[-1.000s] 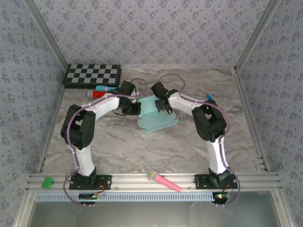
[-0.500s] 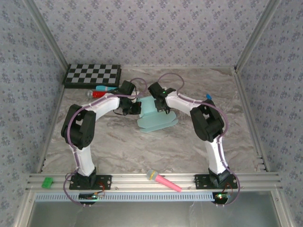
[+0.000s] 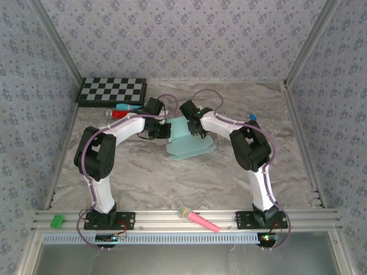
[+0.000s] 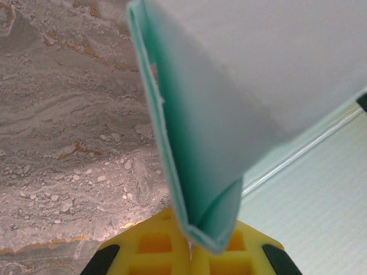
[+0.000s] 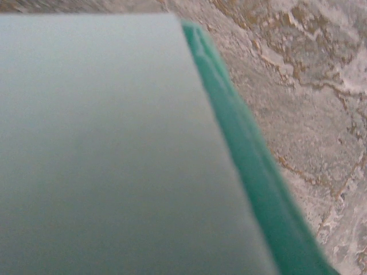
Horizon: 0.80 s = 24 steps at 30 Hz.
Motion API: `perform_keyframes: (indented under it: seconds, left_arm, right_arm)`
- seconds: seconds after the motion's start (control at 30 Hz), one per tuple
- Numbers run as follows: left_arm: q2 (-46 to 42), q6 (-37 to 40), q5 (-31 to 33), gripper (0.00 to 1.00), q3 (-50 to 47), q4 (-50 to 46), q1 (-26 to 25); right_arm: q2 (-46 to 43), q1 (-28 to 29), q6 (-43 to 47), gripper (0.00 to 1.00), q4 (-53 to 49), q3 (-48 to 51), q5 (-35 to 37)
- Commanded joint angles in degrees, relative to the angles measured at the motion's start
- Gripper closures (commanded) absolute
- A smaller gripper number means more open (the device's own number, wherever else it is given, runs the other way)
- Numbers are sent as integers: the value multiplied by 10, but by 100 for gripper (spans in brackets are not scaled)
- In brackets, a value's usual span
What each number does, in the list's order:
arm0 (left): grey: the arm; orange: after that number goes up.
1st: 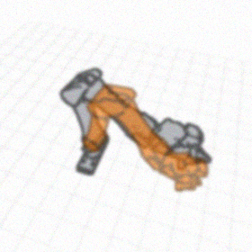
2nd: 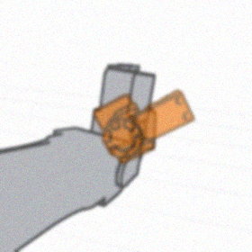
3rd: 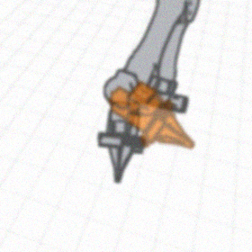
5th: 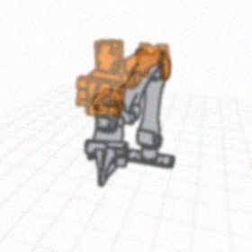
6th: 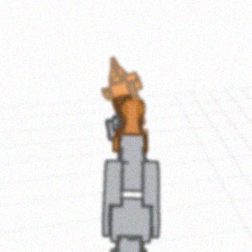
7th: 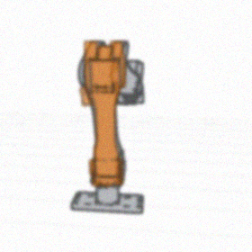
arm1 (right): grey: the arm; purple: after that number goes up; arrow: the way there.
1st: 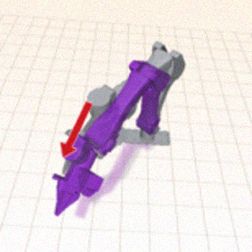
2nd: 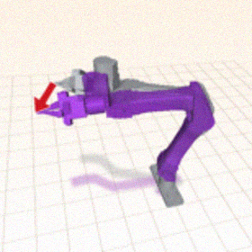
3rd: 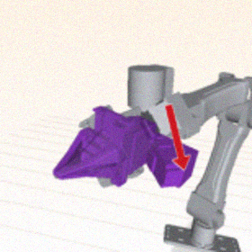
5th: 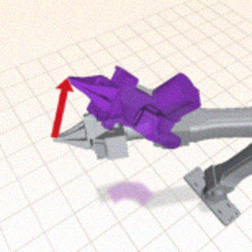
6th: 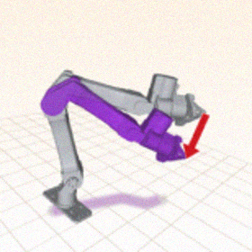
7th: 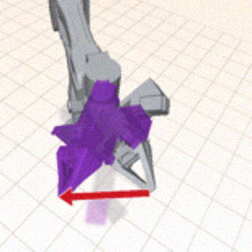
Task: Fold the paper box
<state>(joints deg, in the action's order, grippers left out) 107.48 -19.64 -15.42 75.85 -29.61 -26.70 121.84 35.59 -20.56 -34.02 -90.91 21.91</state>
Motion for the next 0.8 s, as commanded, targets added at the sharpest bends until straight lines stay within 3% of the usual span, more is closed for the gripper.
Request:
perform_keyframes:
  seconds: [0.0, 0.13, 0.37, 0.6, 0.77]
  left_arm:
    - [-2, -6, 9, 100, 16, -24, 2]
    - [0, -13, 11, 100, 17, -23, 1]
    - [4, -43, 22, 100, 21, -28, -2]
    - [4, -110, 16, 100, 32, -49, -6]
    - [-28, -186, -4, 100, 4, -40, -16]
  right_arm:
    - [-32, -4, 20, 66, -19, 16, 22]
    - [-67, 3, 40, 48, 10, 32, -11]
    - [-134, 9, 73, 30, 60, 85, -101]
    - [-200, 4, 73, 30, 84, 127, -145]
    - [-256, -13, 61, 30, 66, 147, -126]
